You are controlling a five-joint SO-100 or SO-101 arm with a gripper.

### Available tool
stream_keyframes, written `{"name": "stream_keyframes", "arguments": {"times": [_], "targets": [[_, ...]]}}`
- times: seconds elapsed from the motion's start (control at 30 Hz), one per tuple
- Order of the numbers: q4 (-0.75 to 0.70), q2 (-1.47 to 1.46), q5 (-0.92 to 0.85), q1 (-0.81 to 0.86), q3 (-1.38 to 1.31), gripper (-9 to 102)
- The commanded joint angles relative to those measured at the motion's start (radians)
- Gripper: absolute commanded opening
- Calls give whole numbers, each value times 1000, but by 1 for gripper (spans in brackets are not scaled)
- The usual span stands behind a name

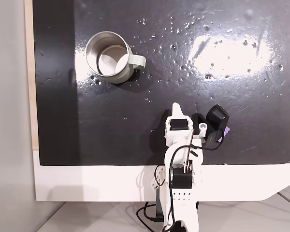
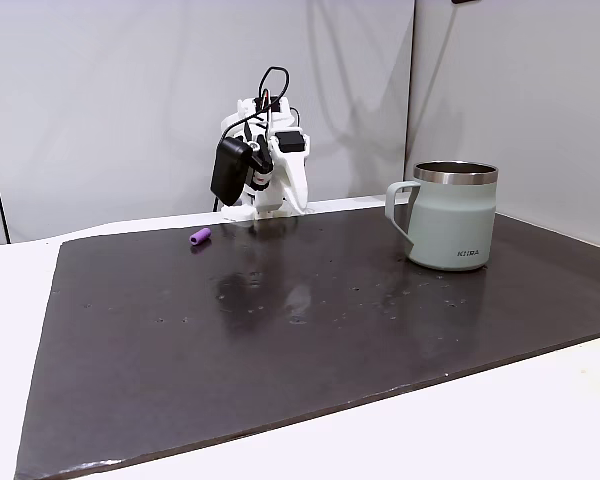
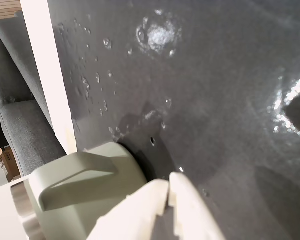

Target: Grasp a pengrip and put it in the cup.

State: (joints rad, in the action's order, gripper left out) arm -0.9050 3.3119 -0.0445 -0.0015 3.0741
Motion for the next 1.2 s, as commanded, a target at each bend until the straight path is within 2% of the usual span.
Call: {"name": "stream_keyframes", "arguments": {"times": [0.0,0.2,0.53,0.87,1.17], "targets": [[41,6,-20,-11,-8,0],[26,6,-58,-20,-17,0],[-258,-12,-287,-3,-367,0],[-569,-474,-512,87,-1017,0],[-867,-712,-775,176,-1341,0]]}}
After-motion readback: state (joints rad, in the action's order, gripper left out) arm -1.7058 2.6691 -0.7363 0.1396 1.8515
